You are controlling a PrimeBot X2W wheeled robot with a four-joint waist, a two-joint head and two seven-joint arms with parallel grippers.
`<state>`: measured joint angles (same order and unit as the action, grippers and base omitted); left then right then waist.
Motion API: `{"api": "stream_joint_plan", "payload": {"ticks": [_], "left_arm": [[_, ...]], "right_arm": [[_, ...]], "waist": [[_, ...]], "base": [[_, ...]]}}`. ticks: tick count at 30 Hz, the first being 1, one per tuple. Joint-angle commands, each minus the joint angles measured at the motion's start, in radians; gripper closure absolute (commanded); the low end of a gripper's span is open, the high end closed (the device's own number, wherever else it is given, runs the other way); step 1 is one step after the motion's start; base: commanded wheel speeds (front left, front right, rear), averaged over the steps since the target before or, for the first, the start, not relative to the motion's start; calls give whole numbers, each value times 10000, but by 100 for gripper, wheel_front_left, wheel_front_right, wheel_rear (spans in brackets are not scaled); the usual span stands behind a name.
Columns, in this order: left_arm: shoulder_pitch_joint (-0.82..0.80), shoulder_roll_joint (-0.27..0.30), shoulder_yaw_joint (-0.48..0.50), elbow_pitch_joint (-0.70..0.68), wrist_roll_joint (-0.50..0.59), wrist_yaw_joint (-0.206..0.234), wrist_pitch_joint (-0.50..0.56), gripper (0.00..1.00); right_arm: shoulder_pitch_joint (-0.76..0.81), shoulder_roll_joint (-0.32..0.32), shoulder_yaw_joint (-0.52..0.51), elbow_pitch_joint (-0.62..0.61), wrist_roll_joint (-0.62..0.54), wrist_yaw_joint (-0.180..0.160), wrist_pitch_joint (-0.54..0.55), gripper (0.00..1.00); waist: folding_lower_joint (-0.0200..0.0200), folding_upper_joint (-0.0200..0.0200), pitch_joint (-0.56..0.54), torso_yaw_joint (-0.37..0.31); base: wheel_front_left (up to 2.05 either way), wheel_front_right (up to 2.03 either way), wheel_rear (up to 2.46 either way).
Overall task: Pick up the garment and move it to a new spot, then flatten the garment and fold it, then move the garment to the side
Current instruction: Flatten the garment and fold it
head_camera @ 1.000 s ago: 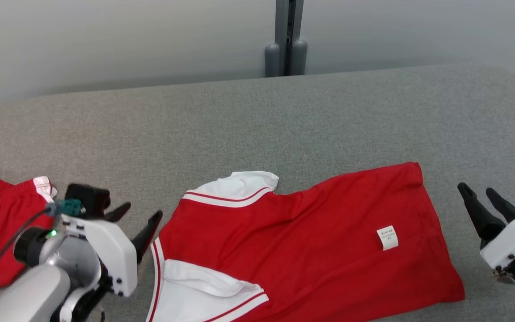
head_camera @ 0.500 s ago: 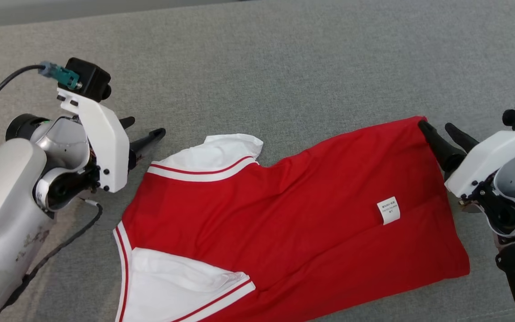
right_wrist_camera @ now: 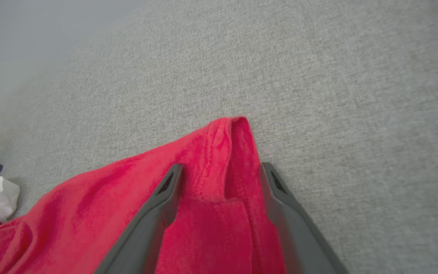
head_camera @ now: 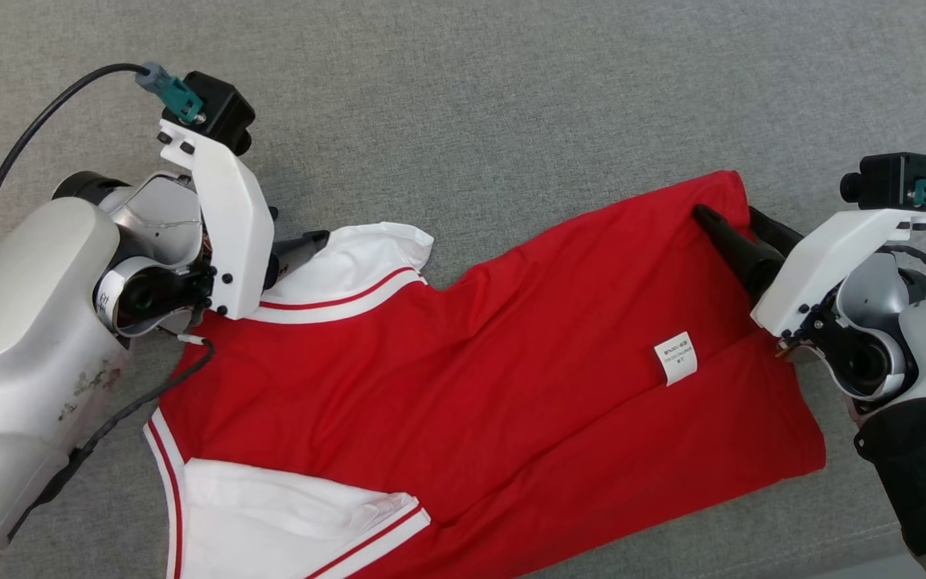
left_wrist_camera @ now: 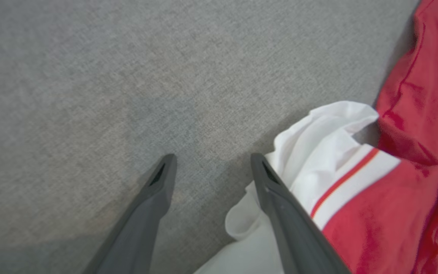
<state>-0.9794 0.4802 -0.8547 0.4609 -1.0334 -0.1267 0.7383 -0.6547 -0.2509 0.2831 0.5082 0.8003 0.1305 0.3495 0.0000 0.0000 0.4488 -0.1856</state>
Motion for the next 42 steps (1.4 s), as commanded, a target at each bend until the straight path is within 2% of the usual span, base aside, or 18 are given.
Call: {"api": "stream_joint_plan", "payload": {"ticks": [1, 7, 16, 19, 22, 28, 29, 30, 31, 32, 33, 34, 35, 42], "left_arm": [[-87, -32, -123, -44, -112, -57, 102, 0], [-282, 312, -583, -677, -696, -38, 551, 0], [-659, 814, -624, -1320, -1157, -40, 515, 0], [-538, 972, -820, -1435, -1346, -40, 926, 0], [-298, 1021, -1068, -1568, -1506, -41, 1312, 0], [-423, 915, -1129, -1476, -1261, -41, 1059, 0], [-456, 881, -1116, -1455, -1262, -41, 1023, 4], [-469, 865, -1113, -1435, -1266, -41, 986, 14], [-470, 851, -1122, -1422, -1282, -41, 969, 50], [-455, 841, -1159, -1409, -1333, -41, 1033, 79], [-437, 853, -1201, -1377, -1378, -41, 1094, 100], [-421, 879, -1232, -1363, -1393, -41, 1166, 100], [-407, 904, -1246, -1360, -1443, -41, 1213, 100], [-403, 933, -1240, -1404, -1405, -42, 976, 100]], "right_arm": [[-94, -50, 77, 100, 48, 5, -62, 0], [-307, -95, 574, 545, 337, 4, -362, 0], [-518, -214, 1168, 976, 727, 4, -666, 0], [-516, -243, 1354, 1120, 843, 5, -732, 0], [-566, -249, 1512, 1211, 947, 5, -783, 0], [-749, -263, 1820, 1330, 1116, 5, -909, 0], [-765, -262, 1857, 1358, 1153, 5, -911, 0], [-776, -251, 1911, 1394, 1194, 5, -912, 0], [-785, -236, 1983, 1433, 1214, 5, -904, 0], [-787, -221, 2050, 1468, 1259, 5, -897, 17], [-780, -213, 2122, 1501, 1303, 5, -890, 56], [-774, -215, 2184, 1524, 1357, 5, -889, 84], [-759, -226, 2229, 1528, 1408, 5, -885, 100], [-750, -464, 2403, 1512, 1686, 4, -1126, 100]], "waist": [[0, 0, 21, -16], [0, 0, 108, 27], [0, 0, 128, 178], [0, 0, 64, 232], [0, 0, 47, 257], [0, 0, 148, 242], [0, 0, 163, 235], [0, 0, 172, 227], [0, 0, 174, 217], [0, 0, 166, 208], [0, 0, 148, 202], [0, 0, 123, 198], [0, 0, 86, 199], [0, 0, -187, 268]], "base": [[0, 0, 0], [0, 0, 0], [0, 0, 0], [0, 0, 0], [0, 0, 0], [0, 0, 0], [0, 0, 0], [0, 0, 0], [0, 0, 0], [0, 0, 0], [0, 0, 0], [0, 0, 0], [0, 0, 0], [0, 0, 0]]}}
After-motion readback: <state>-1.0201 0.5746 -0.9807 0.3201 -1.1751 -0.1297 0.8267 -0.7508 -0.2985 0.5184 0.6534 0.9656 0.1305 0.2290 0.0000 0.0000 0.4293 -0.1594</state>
